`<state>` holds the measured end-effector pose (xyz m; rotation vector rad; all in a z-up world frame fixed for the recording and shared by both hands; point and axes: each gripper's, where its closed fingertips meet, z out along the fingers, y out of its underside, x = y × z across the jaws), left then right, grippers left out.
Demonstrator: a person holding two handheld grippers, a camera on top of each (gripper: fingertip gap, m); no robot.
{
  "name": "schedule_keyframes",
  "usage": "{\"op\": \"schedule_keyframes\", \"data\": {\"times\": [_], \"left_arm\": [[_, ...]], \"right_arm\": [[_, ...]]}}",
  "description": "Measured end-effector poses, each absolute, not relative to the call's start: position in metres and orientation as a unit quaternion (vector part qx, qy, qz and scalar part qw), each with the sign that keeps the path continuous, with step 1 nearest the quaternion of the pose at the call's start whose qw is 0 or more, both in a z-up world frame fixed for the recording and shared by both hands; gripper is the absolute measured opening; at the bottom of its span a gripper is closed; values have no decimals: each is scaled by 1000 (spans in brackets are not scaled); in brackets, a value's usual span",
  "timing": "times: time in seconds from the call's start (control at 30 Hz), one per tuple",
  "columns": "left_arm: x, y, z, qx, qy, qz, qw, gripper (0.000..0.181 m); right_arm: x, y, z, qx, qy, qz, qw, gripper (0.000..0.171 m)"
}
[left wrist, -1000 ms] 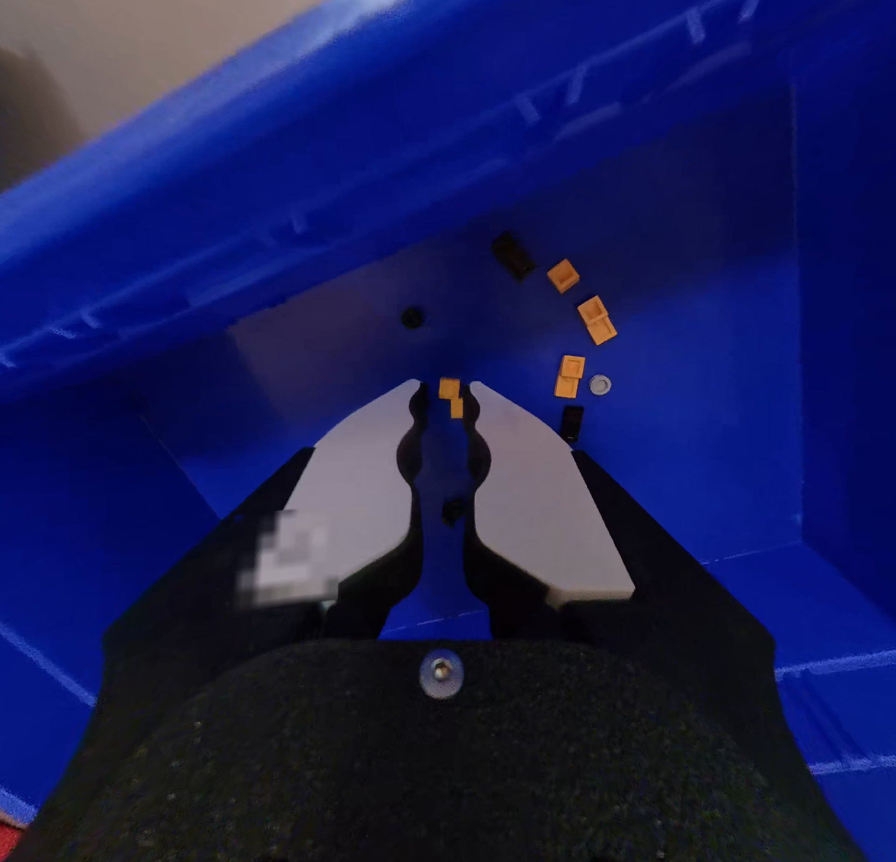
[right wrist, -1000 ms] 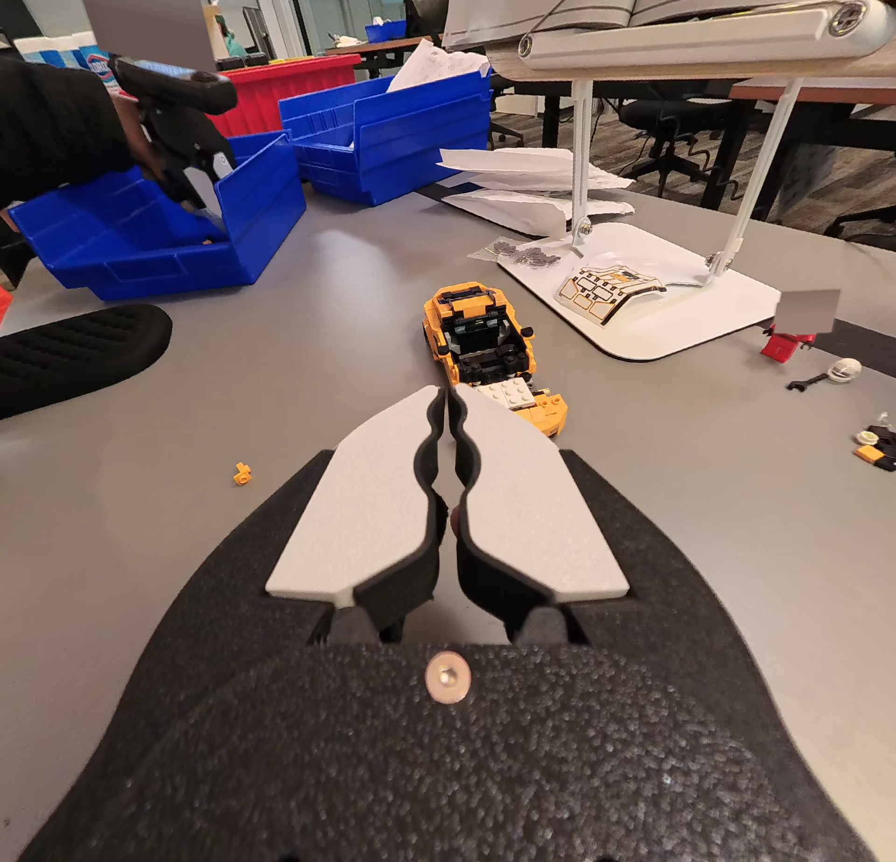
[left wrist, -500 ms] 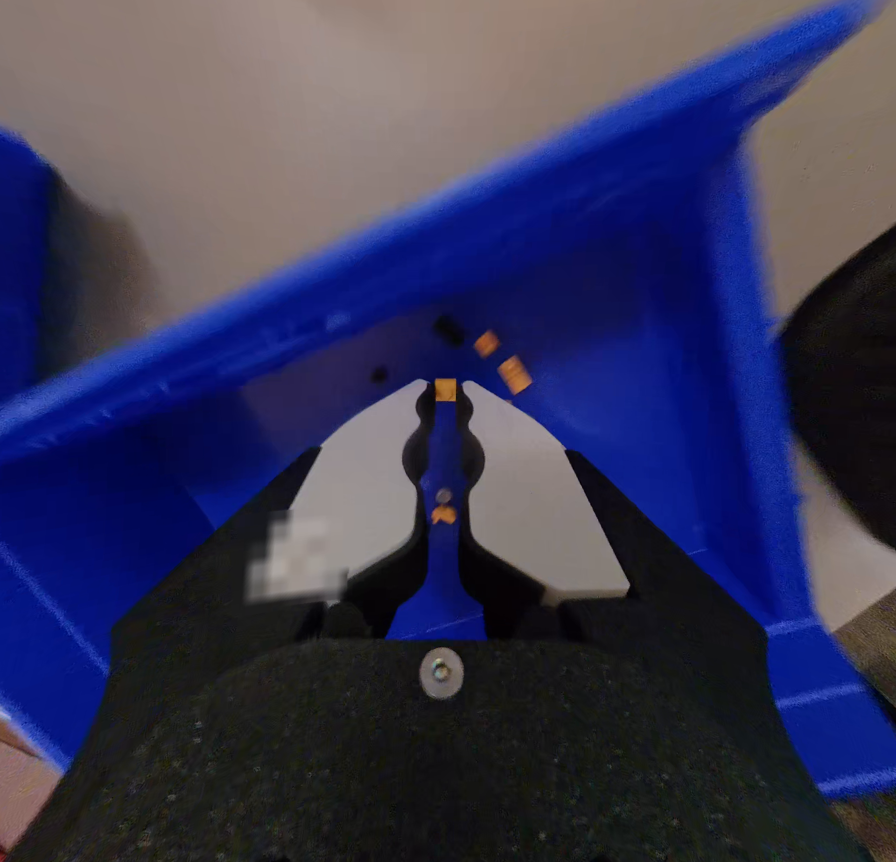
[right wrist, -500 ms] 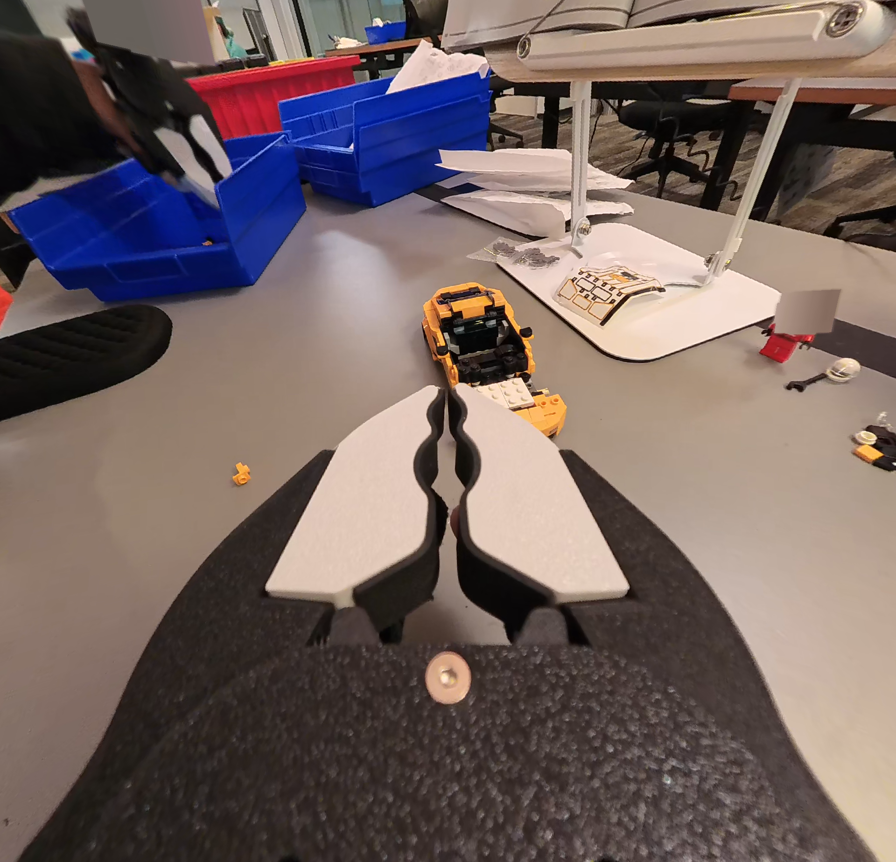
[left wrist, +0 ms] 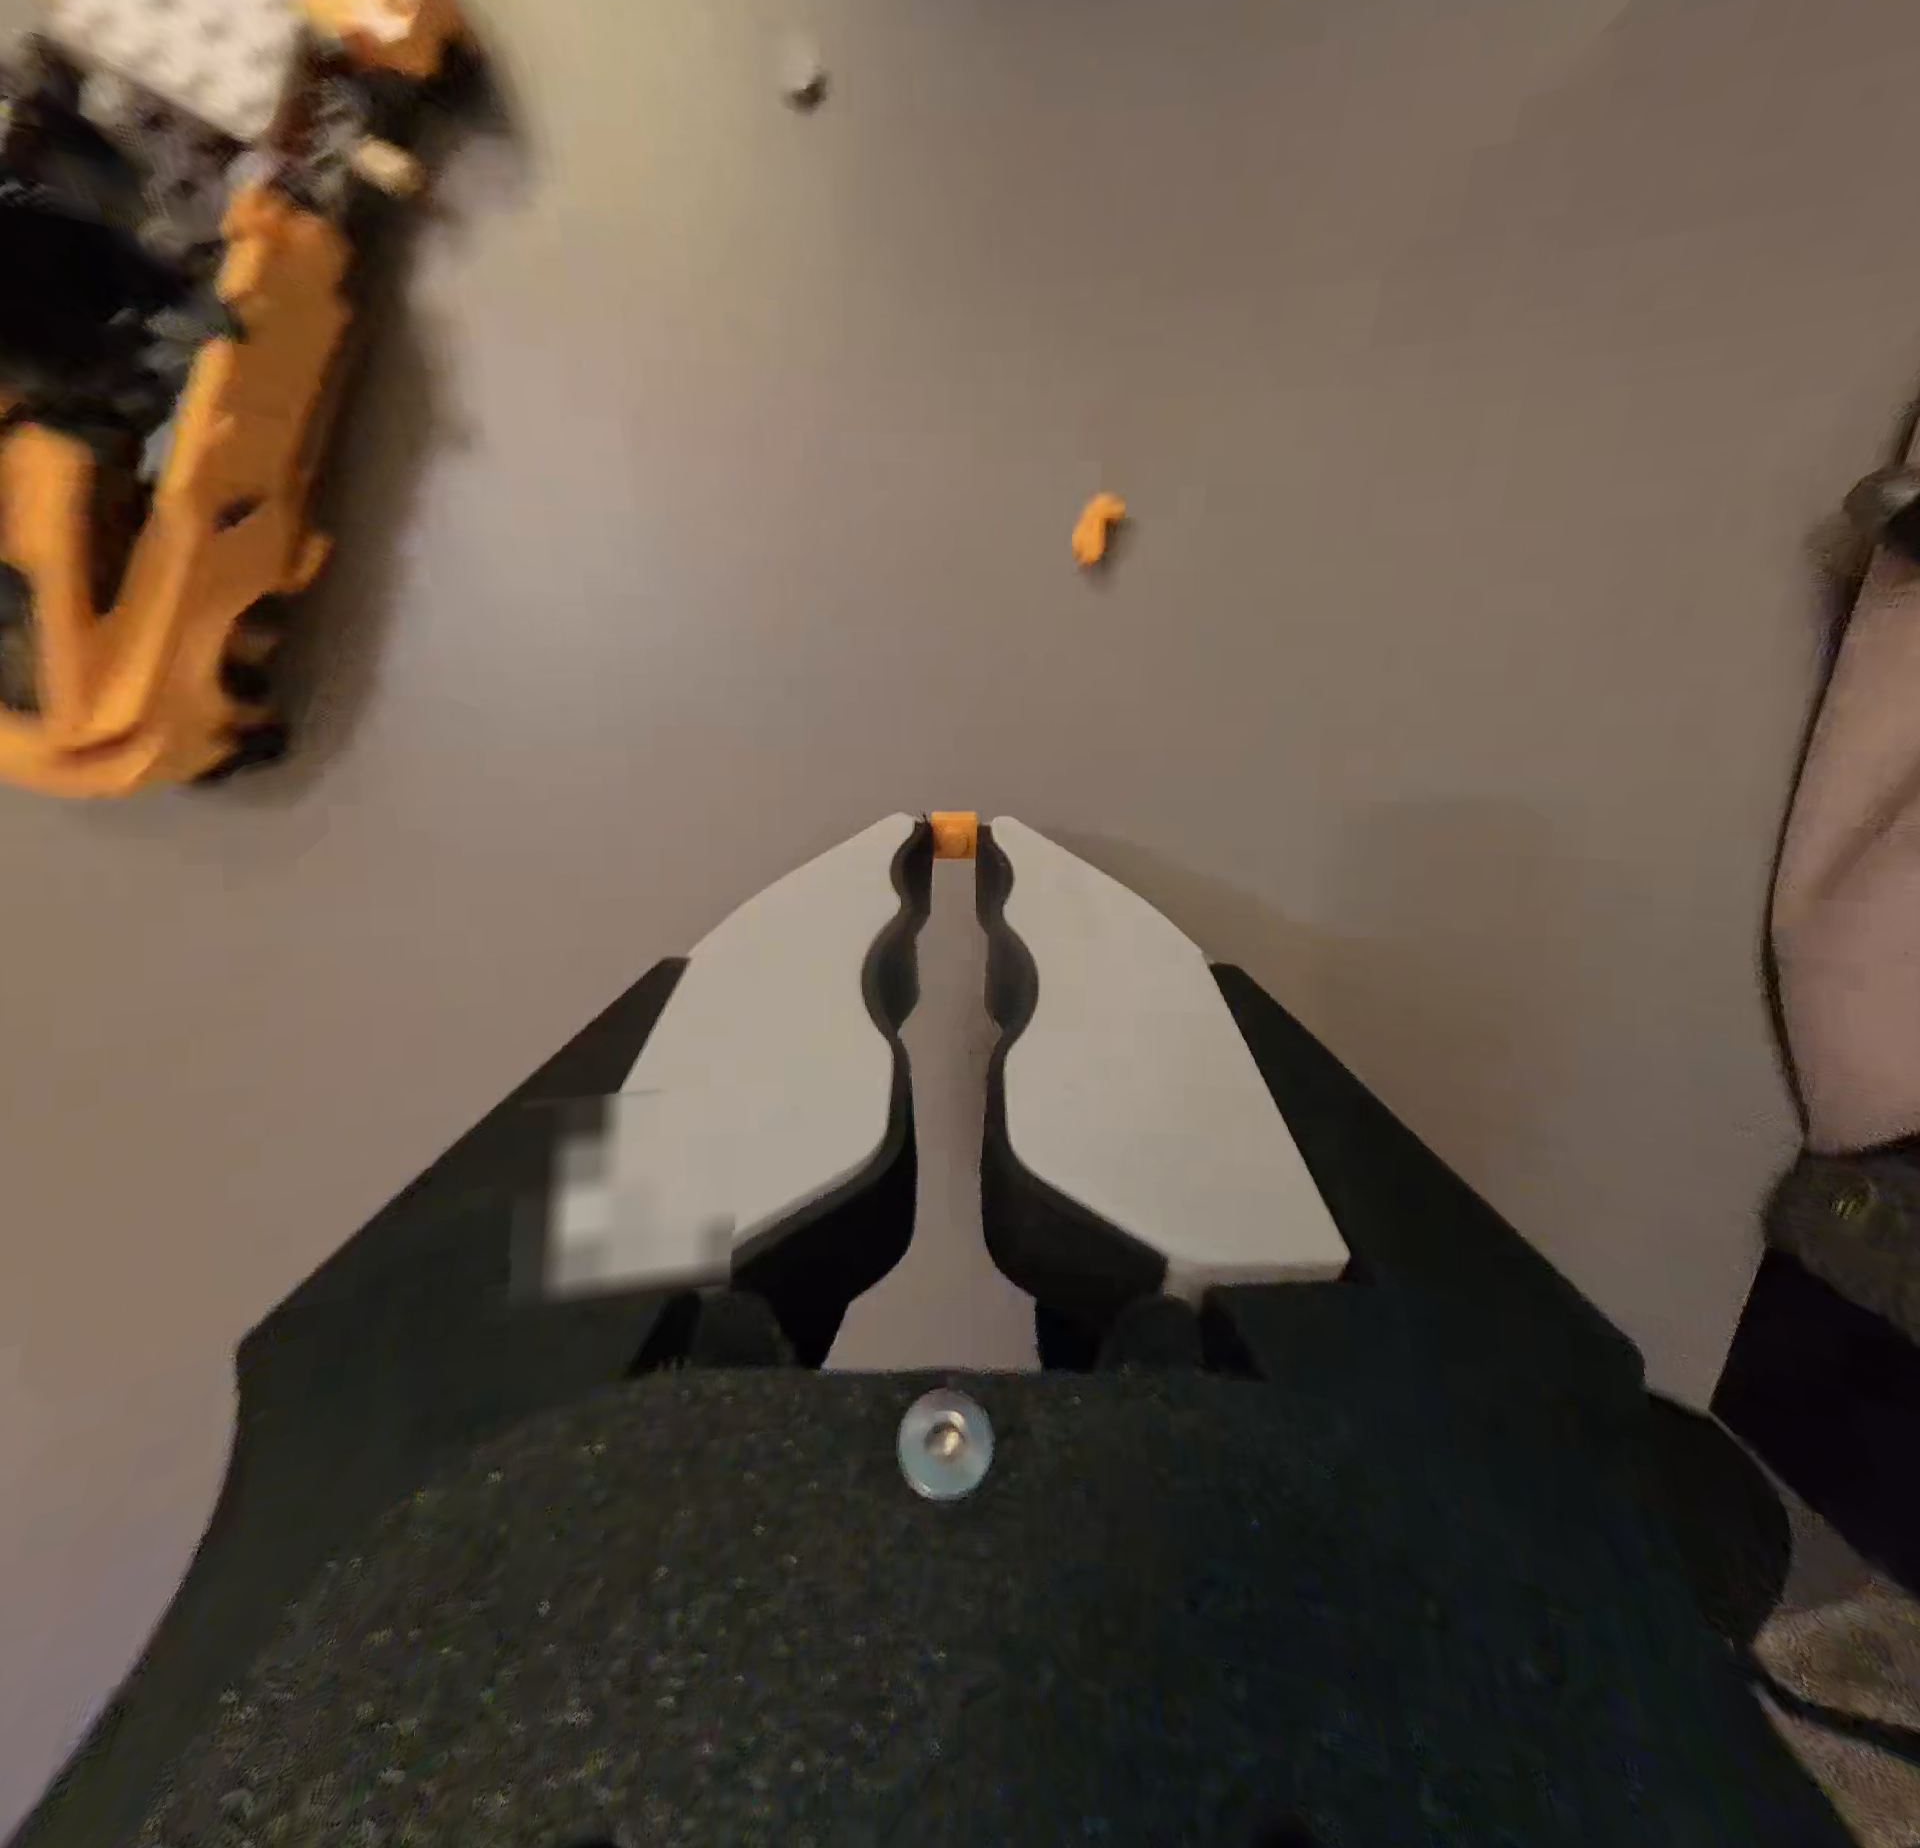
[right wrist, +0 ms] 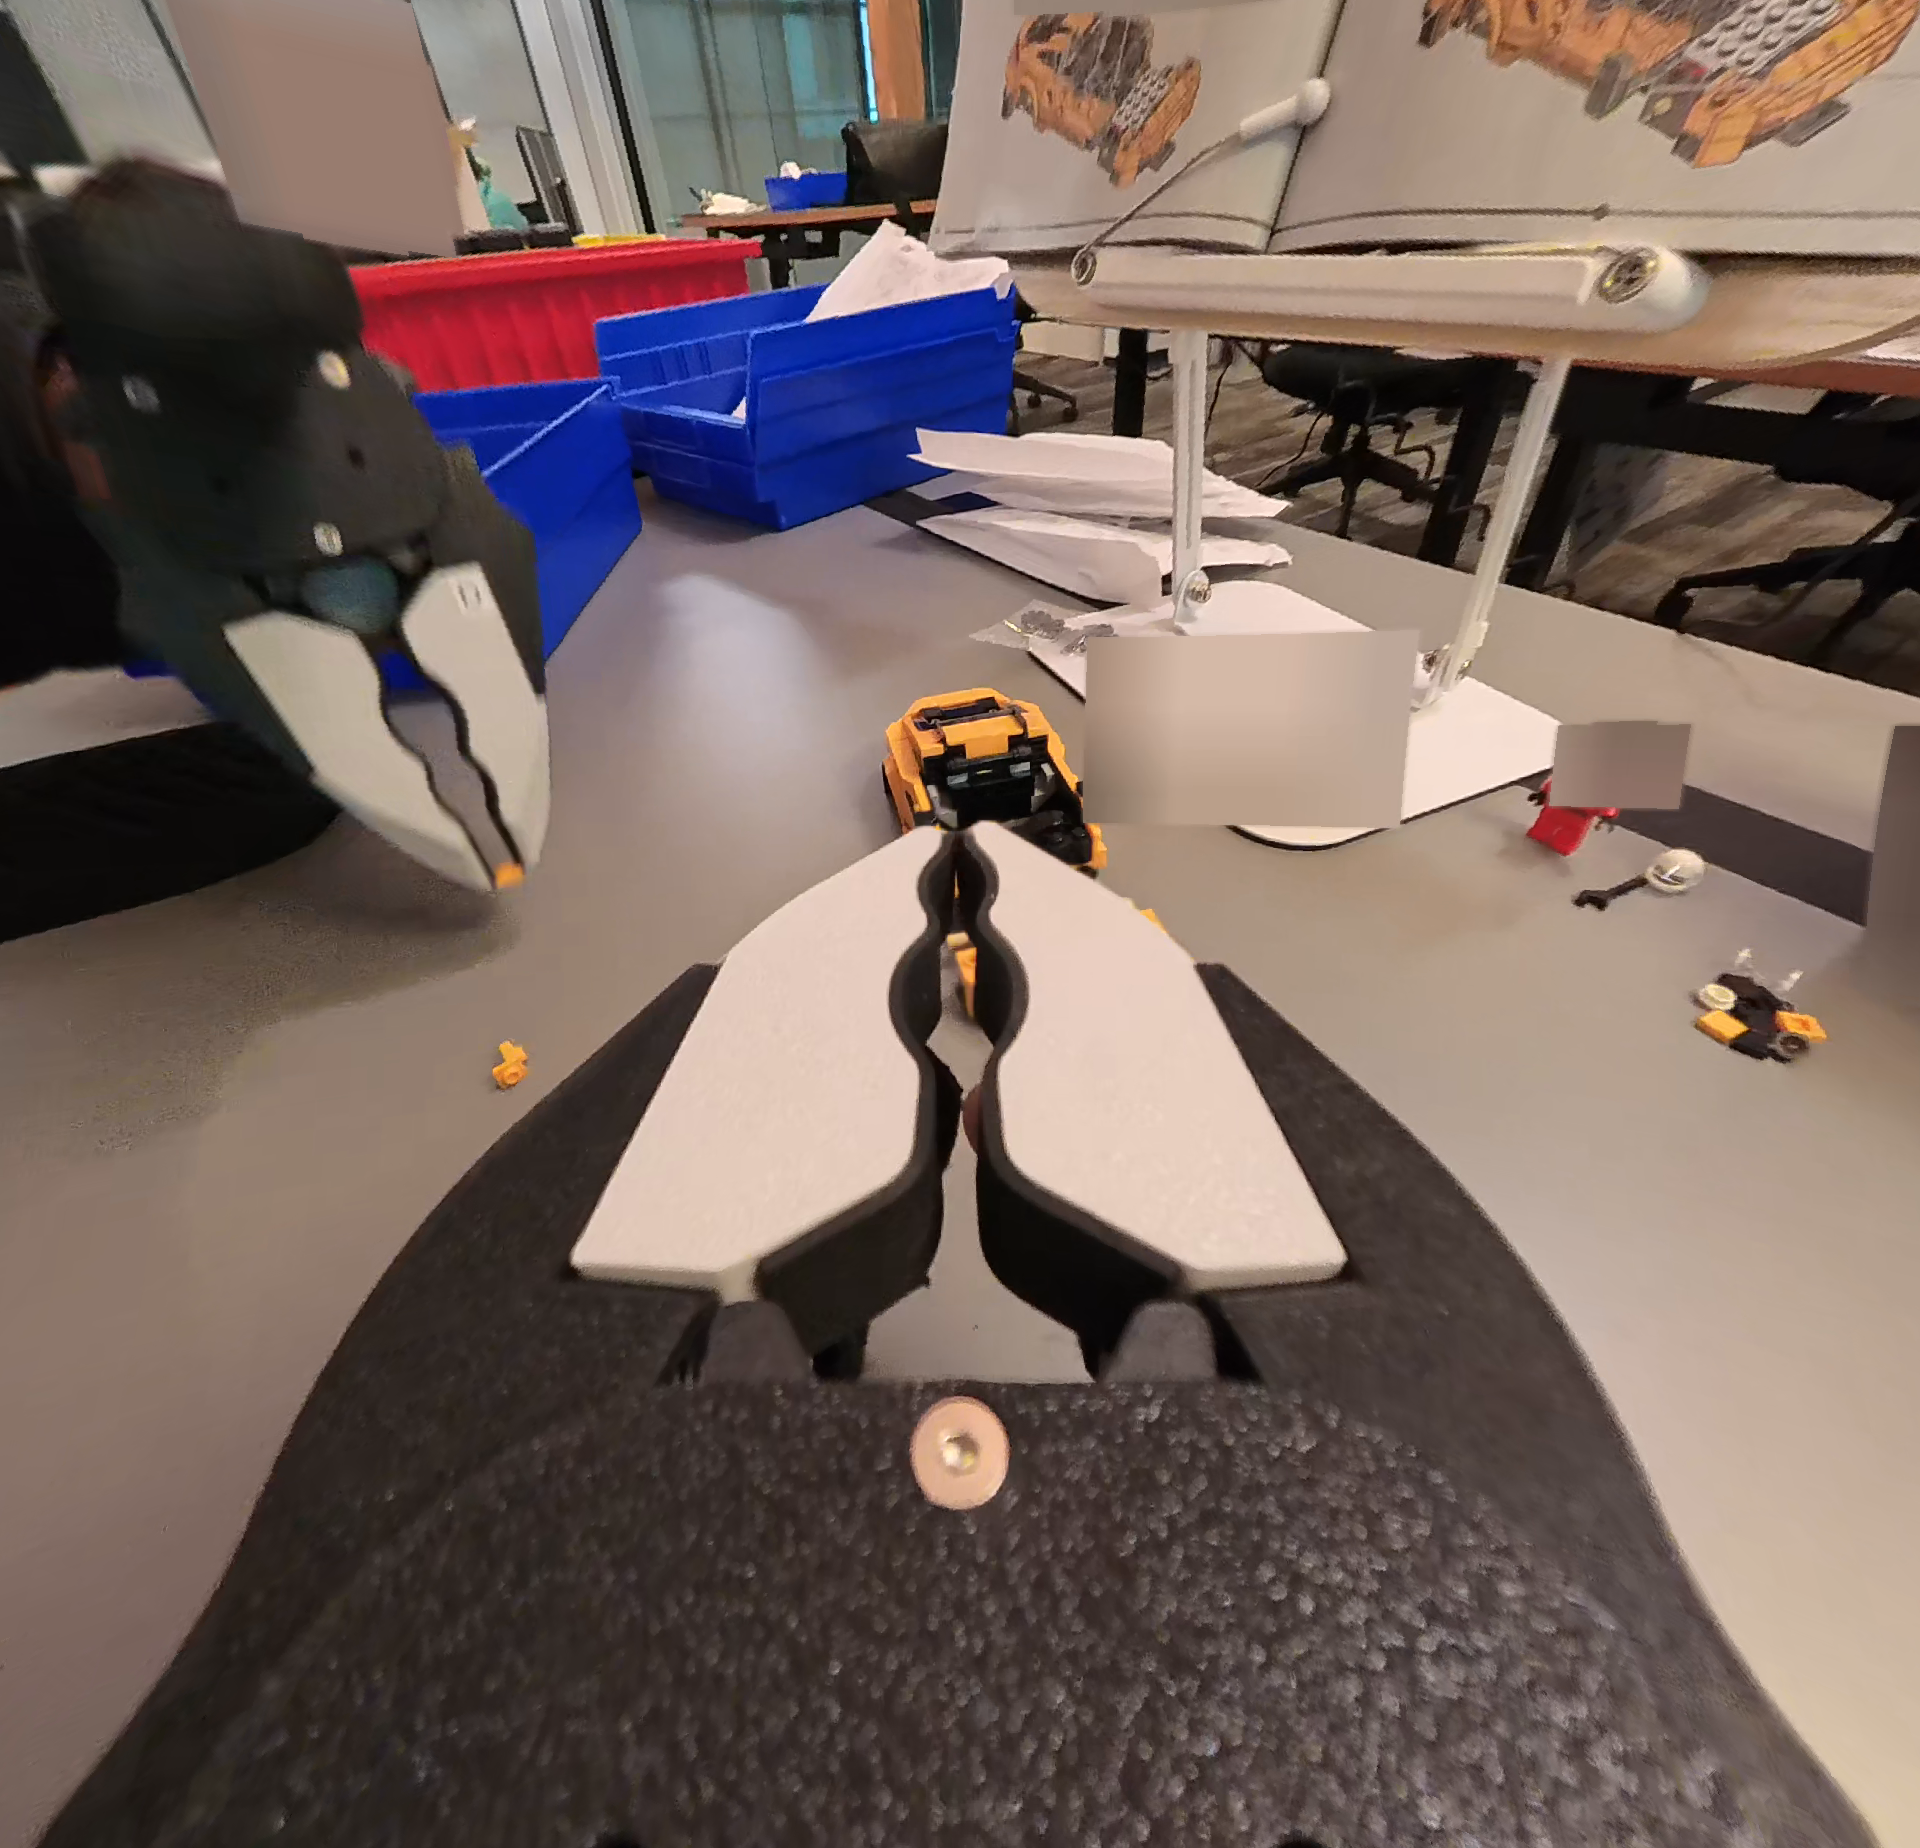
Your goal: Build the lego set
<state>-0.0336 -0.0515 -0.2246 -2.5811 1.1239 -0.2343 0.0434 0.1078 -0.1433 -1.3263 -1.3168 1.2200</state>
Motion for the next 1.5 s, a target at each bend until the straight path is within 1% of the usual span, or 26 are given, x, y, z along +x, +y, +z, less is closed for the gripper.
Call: {"op": "schedule_keyframes", "data": {"times": [0.13, 0.33, 0.37, 0.53, 0.73, 0.83, 0.93, 1.03, 1.07, 1.13, 1.2, 1.27, 1.33, 1.37, 1.5], "left_arm": [[-11, -46, -250, -896, 412, -99, 135, 7], [-4, -45, -254, -890, 418, -106, 150, 7], [-4, -46, -253, -886, 423, -107, 156, 9], [1, -55, -252, -869, 437, -128, 193, 28], [-1, -60, -252, -858, 441, -117, 234, 41], [-2, -64, -252, -858, 431, -121, 251, 41], [-10, -69, -250, -858, 436, -93, 257, 44], [-22, -73, -223, -861, 404, -85, 297, 40], [-29, -74, -206, -861, 384, -81, 323, 37], [-55, -75, -162, -857, 338, -57, 385, 25], [-99, -83, -116, -851, 278, -9, 446, 0], [-154, -101, -86, -864, 203, 34, 459, 0], [-212, -126, -77, -884, 143, 91, 436, 0], [-238, -140, -81, -897, 125, 114, 409, 0], [-301, -192, -143, -954, 111, 107, 256, 0]], "right_arm": [[46, 110, -139, -531, -524, 497, 444, 0], [46, 110, -141, -531, -526, 500, 438, 0], [46, 110, -141, -531, -526, 499, 438, 0], [45, 109, -143, -532, -529, 496, 437, 0], [44, 108, -144, -532, -531, 496, 435, 0], [45, 109, -145, -533, -530, 497, 434, 0], [44, 108, -145, -532, -531, 497, 433, 0], [45, 107, -144, -531, -531, 497, 435, 0], [45, 108, -143, -531, -530, 497, 435, 0], [45, 108, -143, -531, -529, 500, 434, 0], [45, 107, -141, -530, -527, 501, 436, 0], [45, 110, -139, -530, -522, 499, 444, 0], [46, 114, -135, -531, -512, 495, 459, 0], [47, 117, -133, -532, -507, 493, 467, 0], [48, 121, -133, -535, -502, 484, 477, 0]]}}
